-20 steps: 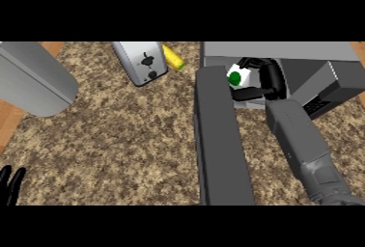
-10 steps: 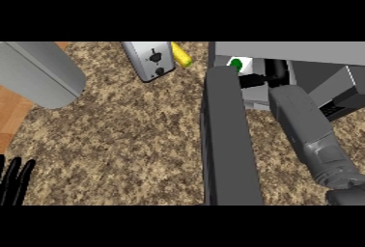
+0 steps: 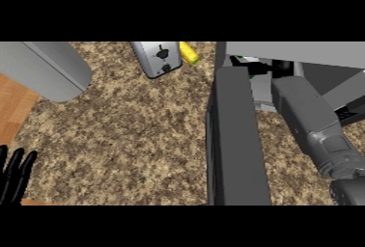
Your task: Pick up the milk, place it into the microwave and close the microwave
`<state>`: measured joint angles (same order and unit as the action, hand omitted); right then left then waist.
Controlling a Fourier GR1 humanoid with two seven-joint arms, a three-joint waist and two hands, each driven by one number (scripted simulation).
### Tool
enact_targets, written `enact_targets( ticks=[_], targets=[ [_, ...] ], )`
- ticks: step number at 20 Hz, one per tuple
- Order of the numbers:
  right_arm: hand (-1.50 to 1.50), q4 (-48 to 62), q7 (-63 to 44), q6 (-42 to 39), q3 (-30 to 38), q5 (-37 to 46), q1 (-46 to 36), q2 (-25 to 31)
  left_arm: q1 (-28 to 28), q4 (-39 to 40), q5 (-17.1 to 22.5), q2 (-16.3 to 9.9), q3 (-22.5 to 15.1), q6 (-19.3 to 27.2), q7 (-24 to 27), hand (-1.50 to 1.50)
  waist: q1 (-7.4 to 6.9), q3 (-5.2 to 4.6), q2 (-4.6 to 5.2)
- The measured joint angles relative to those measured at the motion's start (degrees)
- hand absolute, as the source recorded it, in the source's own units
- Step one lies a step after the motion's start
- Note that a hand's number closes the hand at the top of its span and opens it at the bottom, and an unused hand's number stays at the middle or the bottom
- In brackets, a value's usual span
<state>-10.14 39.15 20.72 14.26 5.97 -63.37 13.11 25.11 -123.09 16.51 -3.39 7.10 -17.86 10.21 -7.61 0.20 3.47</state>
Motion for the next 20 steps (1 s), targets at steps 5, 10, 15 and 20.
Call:
enact_targets(
  ticks=[5,10,15,20],
  targets=[
    [-1.5,1.4,-0.5,8.5,-0.2,1.5,-1.1,1.2,-1.0,0.3,-1.9,-0.1,-0.8,0.2,0.1,-1.5,-1.23,-0.01,0.7],
    [-1.5,3.2,-0.8,15.9,-2.7,4.9,-1.9,2.0,-1.9,0.7,-4.0,-0.4,-1.7,0.4,-0.2,-1.5,-2.22,0.0,1.23],
    [-1.5,5.3,-2.7,21.1,-4.4,7.2,-2.6,1.8,-3.3,1.0,-5.6,-0.4,-2.4,0.9,-0.5,-1.5,-3.0,-0.03,1.6],
    [-1.5,6.0,-4.0,16.1,-3.0,5.7,-3.7,0.3,-4.6,1.2,-6.8,-0.2,-3.6,1.2,-0.9,-1.5,-3.13,0.17,1.71]
  ],
)
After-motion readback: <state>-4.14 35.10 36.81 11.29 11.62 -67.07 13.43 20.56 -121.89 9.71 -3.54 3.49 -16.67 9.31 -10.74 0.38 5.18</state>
